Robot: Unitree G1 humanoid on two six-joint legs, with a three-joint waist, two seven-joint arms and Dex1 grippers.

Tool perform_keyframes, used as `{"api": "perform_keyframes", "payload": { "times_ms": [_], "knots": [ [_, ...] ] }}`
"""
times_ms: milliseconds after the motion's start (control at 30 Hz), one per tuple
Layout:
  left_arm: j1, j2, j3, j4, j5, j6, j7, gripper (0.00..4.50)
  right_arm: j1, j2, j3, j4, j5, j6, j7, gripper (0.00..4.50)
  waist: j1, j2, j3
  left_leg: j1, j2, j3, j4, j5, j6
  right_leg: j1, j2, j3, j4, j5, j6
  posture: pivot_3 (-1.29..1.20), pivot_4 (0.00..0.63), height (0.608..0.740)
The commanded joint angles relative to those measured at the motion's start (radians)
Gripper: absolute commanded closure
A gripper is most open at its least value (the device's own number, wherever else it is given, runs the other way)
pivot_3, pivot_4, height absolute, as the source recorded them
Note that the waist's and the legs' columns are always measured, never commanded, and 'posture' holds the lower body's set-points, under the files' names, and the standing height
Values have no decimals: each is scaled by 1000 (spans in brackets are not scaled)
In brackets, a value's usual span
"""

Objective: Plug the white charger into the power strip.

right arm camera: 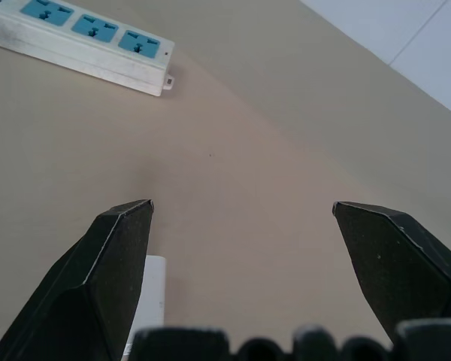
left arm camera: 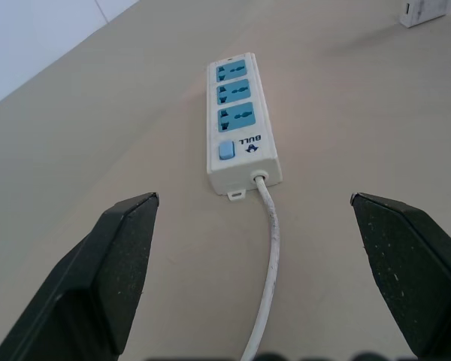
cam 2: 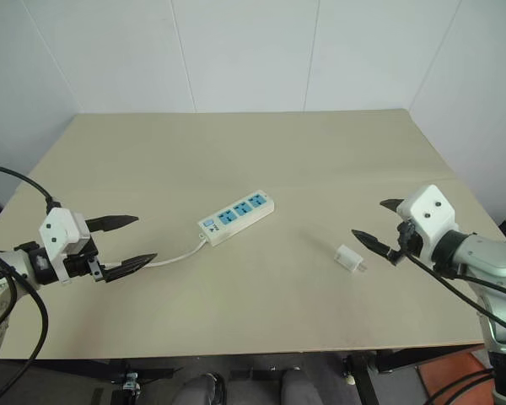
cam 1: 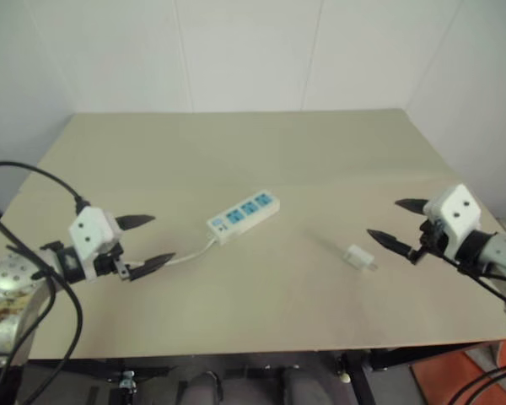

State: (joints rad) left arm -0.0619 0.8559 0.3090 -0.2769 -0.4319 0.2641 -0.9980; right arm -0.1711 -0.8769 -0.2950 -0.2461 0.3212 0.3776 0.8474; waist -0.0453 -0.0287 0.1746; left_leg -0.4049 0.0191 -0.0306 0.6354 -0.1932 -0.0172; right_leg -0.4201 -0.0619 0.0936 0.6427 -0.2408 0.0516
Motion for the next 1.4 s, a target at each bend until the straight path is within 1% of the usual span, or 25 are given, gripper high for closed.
{"api": "perform_keyframes", "payload": {
  "times_ms": [33,200,433,633,700,833,933,1033,1200,1300,1400],
  "knots": [
    [6,8,22,-10,-4,-22,-5,49,13,-27,-48,-32,28,-3,24,0,0,0,0,0,0,0,0,0,0,0,0,0,0,0,0,0,150,740],
    [1,7,21,-8,-8,-26,-10,49,27,-42,-49,-40,45,1,50,0,-1,0,0,0,0,0,1,0,0,0,0,0,0,0,0,0,150,740],
    [6,5,14,13,7,-35,-11,49,28,-45,-47,-39,35,-8,49,0,0,0,0,0,0,0,2,0,0,0,0,0,1,0,1,0,150,740],
    [-38,-26,-49,73,38,-52,7,49,25,-42,-41,-42,33,-10,47,0,1,0,0,0,0,0,2,0,0,1,0,0,1,0,1,0,150,740],
    [-78,-44,-88,115,66,-55,20,49,23,-41,-39,-43,32,-10,44,0,2,0,0,0,0,0,3,0,0,1,0,0,2,1,1,0,150,740],
    [-180,-66,-198,253,178,-72,51,49,21,-38,-37,-50,31,-8,38,0,4,0,0,0,-1,0,6,0,0,1,0,0,3,1,2,0,150,740],
    [-264,-110,-271,360,214,-59,46,49,23,-34,-37,-58,31,-4,32,0,3,0,0,0,-1,0,7,0,0,2,0,1,3,2,3,0,150,740],
    [-350,-183,-338,474,243,-48,47,49,26,-30,-38,-65,31,-3,25,0,3,-1,0,-1,-1,0,8,0,0,2,0,1,2,2,3,0,150,740],
    [-442,-266,-392,593,286,-96,48,49,40,-27,-52,-88,37,5,10,0,1,-1,0,-2,-1,0,8,0,0,1,0,1,3,4,2,0,150,740],
    [-480,-296,-405,642,301,-118,50,49,59,-26,-65,-105,41,10,4,0,2,-1,-1,-2,-2,0,8,0,0,1,0,1,3,5,-1,0,150,740],
    [-517,-316,-412,707,324,-152,59,49,72,-24,-74,-120,42,16,-5,0,1,-1,-1,-2,-2,0,8,0,0,1,0,2,3,6,0,0,150,740]
  ]
}}
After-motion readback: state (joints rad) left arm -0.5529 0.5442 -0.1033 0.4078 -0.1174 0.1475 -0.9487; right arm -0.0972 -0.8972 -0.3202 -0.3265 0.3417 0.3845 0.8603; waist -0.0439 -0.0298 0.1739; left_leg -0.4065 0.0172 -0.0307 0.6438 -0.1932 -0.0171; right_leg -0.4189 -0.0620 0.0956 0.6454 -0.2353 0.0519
